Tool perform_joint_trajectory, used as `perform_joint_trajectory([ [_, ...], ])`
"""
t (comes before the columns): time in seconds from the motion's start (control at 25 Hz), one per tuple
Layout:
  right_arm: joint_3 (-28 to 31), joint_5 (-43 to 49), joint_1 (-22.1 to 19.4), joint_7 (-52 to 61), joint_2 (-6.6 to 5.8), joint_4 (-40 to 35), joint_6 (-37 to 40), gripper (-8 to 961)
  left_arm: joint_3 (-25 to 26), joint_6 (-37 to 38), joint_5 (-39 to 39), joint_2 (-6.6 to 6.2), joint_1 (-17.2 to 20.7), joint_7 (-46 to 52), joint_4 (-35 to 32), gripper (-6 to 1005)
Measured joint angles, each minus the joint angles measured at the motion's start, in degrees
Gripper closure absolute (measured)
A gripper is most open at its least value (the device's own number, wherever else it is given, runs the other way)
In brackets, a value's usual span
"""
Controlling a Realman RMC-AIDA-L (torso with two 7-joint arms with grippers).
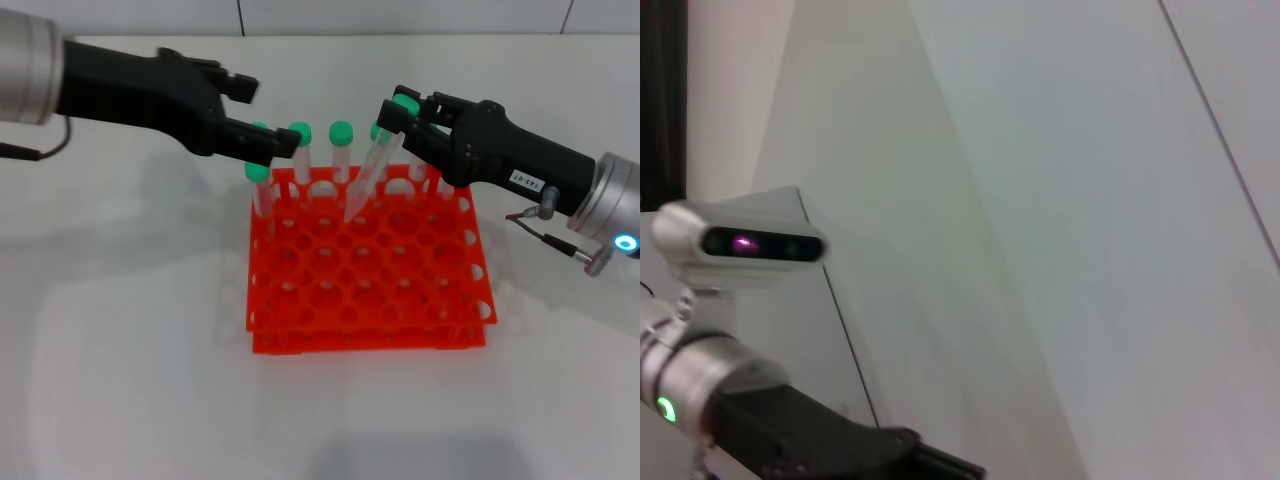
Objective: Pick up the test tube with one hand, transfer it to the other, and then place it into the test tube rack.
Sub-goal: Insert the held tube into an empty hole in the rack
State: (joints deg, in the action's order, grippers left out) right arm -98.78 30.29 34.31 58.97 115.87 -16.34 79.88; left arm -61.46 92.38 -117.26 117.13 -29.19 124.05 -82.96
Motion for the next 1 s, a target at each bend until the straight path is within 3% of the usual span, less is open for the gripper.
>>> perform_joint_trajectory([
  [0.2,0.0,0.3,0.2,0.0,-0.22,-0.7,0.1,695,-0.3,0.5,-1.6,1.98,8.1,3.9,-14.0,105],
  [0.44,0.1,0.9,0.5,0.0,-0.42,-0.8,0.1,694,-1.1,-4.3,6.8,2.26,21.2,-1.1,-20.1,105],
  [0.72,0.5,2.7,0.8,0.1,-0.78,-2.9,-0.4,694,-1.6,-10.9,18.8,2.57,35.5,-15.9,-17.5,105],
  [0.84,0.7,3.6,1.0,0.2,-0.94,-3.6,-0.6,694,-2.1,-11.9,24.5,2.64,38.7,-23.8,-12.1,105],
  [1.0,0.7,4.1,1.6,0.4,-1.25,-3.9,-0.6,694,-2.0,-11.5,30.7,2.66,40.3,-33.6,-4.6,105],
])
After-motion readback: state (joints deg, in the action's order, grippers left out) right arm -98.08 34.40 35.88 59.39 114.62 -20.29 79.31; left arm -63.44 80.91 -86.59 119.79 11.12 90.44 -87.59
